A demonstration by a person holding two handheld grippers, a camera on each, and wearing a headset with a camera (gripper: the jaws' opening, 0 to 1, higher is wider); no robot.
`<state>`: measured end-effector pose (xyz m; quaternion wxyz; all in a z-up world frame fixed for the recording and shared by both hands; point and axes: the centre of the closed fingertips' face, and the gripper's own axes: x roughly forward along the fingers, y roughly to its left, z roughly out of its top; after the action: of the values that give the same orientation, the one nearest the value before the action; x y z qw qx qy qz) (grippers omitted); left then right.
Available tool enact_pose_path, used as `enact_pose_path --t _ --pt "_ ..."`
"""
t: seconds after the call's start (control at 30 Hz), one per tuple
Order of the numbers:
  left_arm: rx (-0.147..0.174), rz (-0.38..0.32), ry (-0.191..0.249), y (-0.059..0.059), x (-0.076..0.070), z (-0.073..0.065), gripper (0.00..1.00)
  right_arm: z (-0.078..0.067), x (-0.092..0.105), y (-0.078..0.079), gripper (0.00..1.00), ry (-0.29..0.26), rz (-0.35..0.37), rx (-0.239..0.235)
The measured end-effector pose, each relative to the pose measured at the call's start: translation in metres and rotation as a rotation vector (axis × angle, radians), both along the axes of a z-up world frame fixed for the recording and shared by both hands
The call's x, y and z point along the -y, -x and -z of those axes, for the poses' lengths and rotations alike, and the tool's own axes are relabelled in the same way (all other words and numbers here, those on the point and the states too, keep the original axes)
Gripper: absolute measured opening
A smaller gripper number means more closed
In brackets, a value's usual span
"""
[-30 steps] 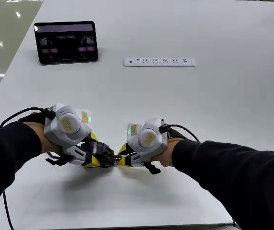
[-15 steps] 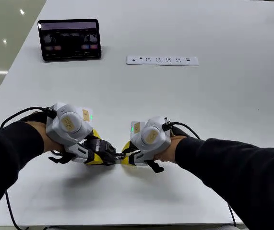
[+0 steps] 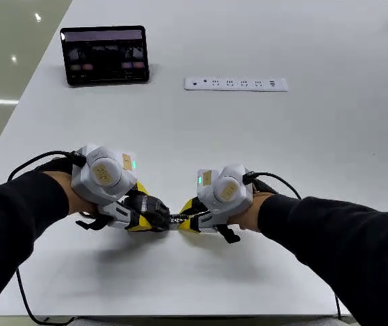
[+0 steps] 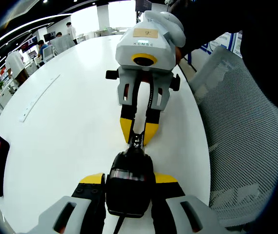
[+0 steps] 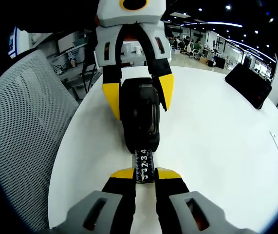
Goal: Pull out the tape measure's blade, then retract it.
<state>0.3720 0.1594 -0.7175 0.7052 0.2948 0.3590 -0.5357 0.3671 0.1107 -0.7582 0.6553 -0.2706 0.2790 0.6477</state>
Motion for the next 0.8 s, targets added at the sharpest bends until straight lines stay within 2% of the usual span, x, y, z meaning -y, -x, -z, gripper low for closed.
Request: enact_pose_path --t 0.33,0.8 --pt "0.004 -0.003 -0.012 0.002 0.001 0.0 0.32 0.003 0.017 -0.001 0.1 0.018 0.018 -0.011" --pt "0.007 -0.013 -0.003 0.002 0.001 -0.001 0.32 0.002 0.037 -0.004 0.1 0.03 0.046 -0.004"
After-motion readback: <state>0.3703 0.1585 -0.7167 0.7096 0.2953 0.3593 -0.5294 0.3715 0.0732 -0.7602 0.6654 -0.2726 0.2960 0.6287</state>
